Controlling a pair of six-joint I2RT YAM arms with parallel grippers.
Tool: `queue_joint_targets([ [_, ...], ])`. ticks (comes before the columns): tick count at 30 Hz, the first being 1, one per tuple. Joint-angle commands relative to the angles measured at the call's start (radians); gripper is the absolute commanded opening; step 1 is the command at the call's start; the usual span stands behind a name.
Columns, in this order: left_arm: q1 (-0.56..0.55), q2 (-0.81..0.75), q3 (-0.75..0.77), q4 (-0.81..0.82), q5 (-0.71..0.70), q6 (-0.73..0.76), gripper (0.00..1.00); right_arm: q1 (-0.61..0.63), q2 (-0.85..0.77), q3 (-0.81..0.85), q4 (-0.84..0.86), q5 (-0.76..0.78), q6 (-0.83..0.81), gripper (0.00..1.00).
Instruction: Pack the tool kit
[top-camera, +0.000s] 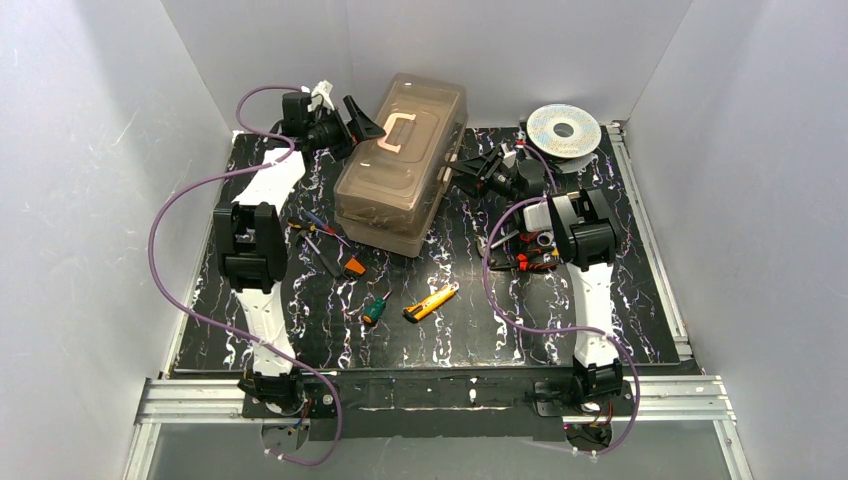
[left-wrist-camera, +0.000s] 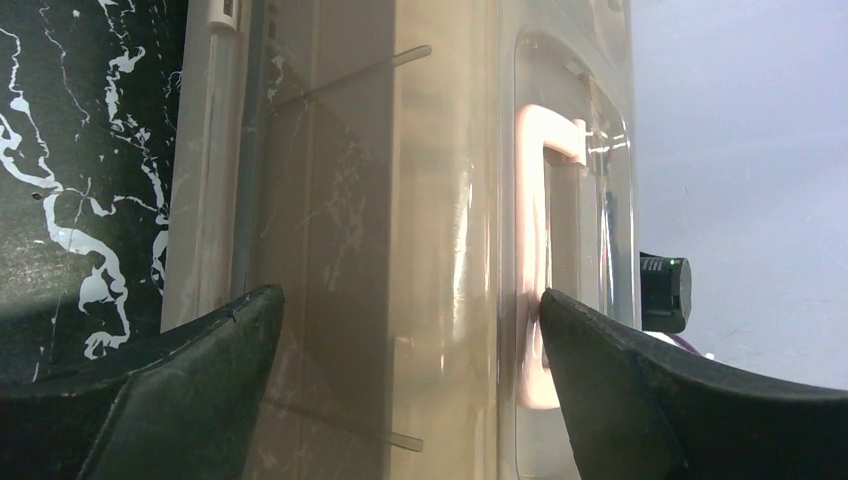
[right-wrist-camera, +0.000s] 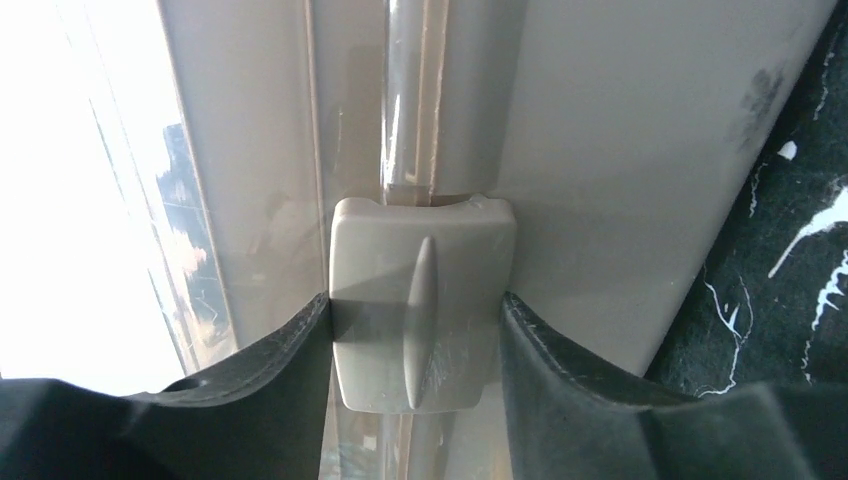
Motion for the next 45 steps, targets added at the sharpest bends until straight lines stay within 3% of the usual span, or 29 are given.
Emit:
queue_joint_targets([
  [1, -0.025, -0.018, -0.052, 0.022, 0.067, -0.018, 0.98, 0.02, -0.005, 0.051, 0.185, -0.001, 0.08, 0.42],
  [5, -0.032, -0.051, -0.1, 0.03, 0.066, -0.005, 0.98, 0.018, -0.067, -0.004, 0.104, 0.0, 0.01, 0.32],
  [20, -0.095, -0.234, -0.198, -0.076, -0.113, 0.138, 0.98, 0.033, -0.353, -0.081, -0.601, 0.187, -0.436, 0.22],
  [22, -0.096, -0.236, -0.2, -0.082, -0.118, 0.141, 0.98, 0.034, -0.362, -0.081, -0.634, 0.193, -0.45, 0.24],
  [23, -0.096, -0.235, -0.199, -0.086, -0.12, 0.141, 0.98, 0.033, -0.363, -0.084, -0.636, 0.184, -0.447, 0.35],
  [25, -0.095, -0.234, -0.194, -0.095, -0.127, 0.145, 0.98, 0.025, -0.352, -0.107, -0.556, 0.147, -0.406, 0.66],
  [28, -0.096, -0.226, -0.172, -0.119, -0.13, 0.163, 0.98, 0.001, -0.287, -0.155, -0.289, 0.065, -0.258, 0.79],
  [34, -0.09, -0.182, -0.107, -0.155, -0.108, 0.167, 0.98, -0.003, -0.124, -0.093, 0.011, -0.035, -0.087, 0.84],
  [45, -0.077, -0.092, -0.069, -0.093, 0.03, 0.068, 0.98, 0.027, -0.004, 0.053, 0.236, -0.059, 0.104, 0.87],
])
